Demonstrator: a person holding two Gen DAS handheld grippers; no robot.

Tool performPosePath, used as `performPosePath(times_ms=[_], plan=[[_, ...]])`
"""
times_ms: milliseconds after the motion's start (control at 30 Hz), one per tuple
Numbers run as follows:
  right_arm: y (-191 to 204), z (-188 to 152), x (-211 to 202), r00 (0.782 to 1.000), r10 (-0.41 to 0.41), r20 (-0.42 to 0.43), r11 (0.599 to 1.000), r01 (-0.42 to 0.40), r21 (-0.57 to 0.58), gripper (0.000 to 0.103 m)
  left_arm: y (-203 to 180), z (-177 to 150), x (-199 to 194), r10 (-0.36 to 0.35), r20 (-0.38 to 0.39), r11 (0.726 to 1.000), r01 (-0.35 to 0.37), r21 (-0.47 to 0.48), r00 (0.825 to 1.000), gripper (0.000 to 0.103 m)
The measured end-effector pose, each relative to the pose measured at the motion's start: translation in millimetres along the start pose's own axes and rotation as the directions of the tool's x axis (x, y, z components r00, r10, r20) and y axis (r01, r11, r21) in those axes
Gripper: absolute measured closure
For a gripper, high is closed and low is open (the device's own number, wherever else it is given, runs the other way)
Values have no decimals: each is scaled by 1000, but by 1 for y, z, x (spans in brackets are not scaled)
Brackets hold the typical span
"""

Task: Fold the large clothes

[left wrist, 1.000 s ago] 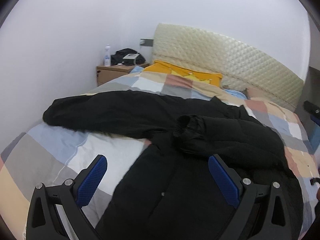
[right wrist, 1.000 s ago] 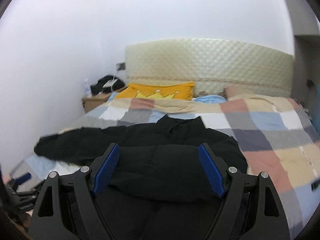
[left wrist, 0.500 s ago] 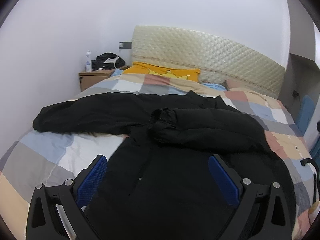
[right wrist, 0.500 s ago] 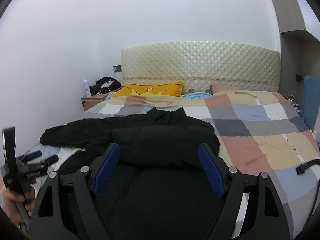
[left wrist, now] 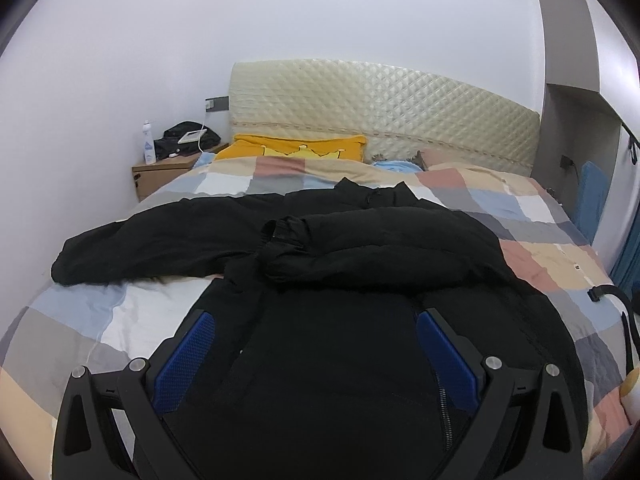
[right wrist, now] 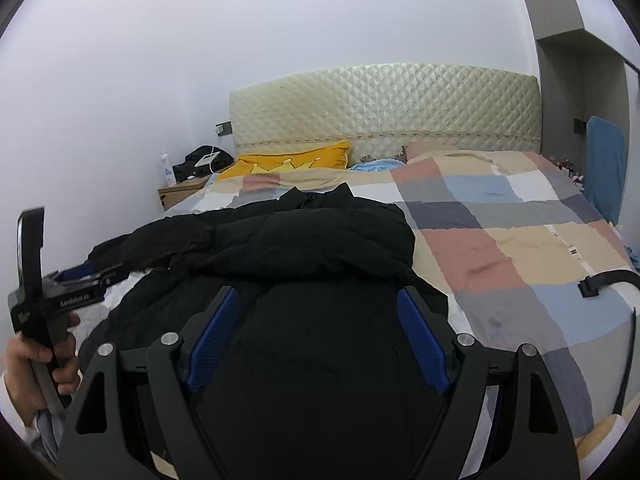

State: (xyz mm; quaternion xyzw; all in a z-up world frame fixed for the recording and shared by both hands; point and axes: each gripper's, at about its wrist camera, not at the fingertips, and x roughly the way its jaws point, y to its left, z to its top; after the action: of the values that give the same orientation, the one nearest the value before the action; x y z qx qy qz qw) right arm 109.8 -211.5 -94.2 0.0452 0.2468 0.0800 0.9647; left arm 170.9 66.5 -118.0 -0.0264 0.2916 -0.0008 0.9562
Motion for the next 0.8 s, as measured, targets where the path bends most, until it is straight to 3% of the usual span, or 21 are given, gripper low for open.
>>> performPosePath(times_ms=[167, 333, 533, 800], plan=[[-6, -12, -10, 1000, 10, -11, 999, -10, 37, 21, -3, -9, -15, -44, -16, 999, 44, -20, 999, 1], [-4, -19, -27, 999, -41, 5, 999, 41, 27, 21, -10, -20, -26, -44, -11, 999, 45, 26, 999, 1], [10, -24, -46, 996, -61, 61, 998, 63, -32, 17, -7, -18, -30, -55, 6, 998, 55, 10, 998, 1], [6, -27, -28, 997, -68, 38, 998, 68, -17, 16, 9, 5, -32, -62, 28, 998, 62, -7, 998, 1]])
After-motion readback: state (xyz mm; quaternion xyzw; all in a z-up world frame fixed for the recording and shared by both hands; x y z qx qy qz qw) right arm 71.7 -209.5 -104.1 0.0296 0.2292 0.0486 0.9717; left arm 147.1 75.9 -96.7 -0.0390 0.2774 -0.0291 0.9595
